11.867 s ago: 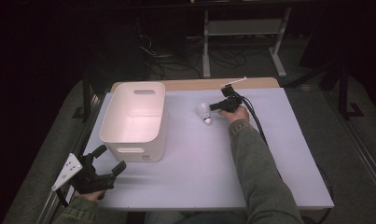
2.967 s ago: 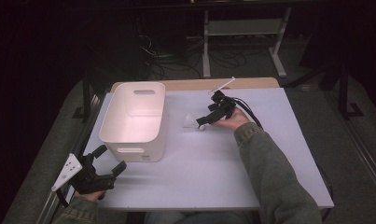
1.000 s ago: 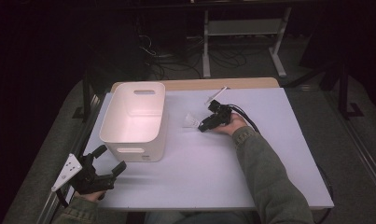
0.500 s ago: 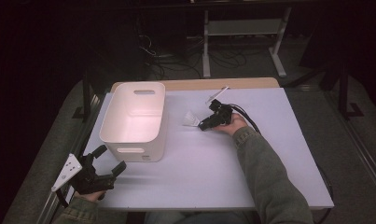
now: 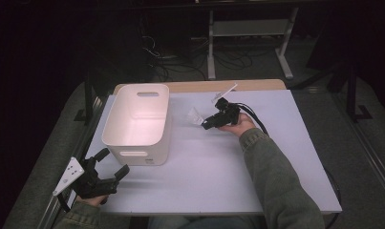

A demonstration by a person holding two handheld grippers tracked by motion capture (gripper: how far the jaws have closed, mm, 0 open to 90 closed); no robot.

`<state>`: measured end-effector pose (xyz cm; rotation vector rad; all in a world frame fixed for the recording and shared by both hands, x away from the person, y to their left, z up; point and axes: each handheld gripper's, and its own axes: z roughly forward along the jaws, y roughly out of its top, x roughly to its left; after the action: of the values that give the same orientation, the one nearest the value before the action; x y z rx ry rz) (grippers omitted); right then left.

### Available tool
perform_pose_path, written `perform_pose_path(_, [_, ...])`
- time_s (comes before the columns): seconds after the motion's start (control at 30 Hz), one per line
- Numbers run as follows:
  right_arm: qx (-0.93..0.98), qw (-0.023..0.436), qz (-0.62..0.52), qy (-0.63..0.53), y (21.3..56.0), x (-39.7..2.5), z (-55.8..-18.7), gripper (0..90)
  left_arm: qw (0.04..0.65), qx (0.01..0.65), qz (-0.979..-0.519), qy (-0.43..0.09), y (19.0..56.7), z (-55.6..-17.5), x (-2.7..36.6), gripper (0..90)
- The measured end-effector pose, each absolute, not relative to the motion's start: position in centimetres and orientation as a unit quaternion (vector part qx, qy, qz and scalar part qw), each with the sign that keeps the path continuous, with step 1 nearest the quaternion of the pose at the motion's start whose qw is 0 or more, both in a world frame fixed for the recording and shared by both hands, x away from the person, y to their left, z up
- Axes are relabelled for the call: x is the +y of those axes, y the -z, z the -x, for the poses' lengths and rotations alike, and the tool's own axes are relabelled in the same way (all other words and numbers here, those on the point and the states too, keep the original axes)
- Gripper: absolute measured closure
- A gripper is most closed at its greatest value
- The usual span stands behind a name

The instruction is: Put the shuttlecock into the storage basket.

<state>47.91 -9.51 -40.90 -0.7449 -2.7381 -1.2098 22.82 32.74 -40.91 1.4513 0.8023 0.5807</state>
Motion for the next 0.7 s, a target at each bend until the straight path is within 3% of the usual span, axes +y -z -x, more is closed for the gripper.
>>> perform_pose_path(0.6, [-0.878, 0.026, 0.227, 0.421, 37.8, -9.3, -46.0, 64.3, 0.637, 0.351, -0.636, -0.257, 40.9, -22.8, 32.8, 0.0])
perform_pose_path(0.7, [-0.867, 0.045, 0.236, 0.436, 37.1, -9.4, -45.5, 64.3, 0.638, 0.353, -0.635, -0.255, 40.9, -22.8, 32.8, 0.0])
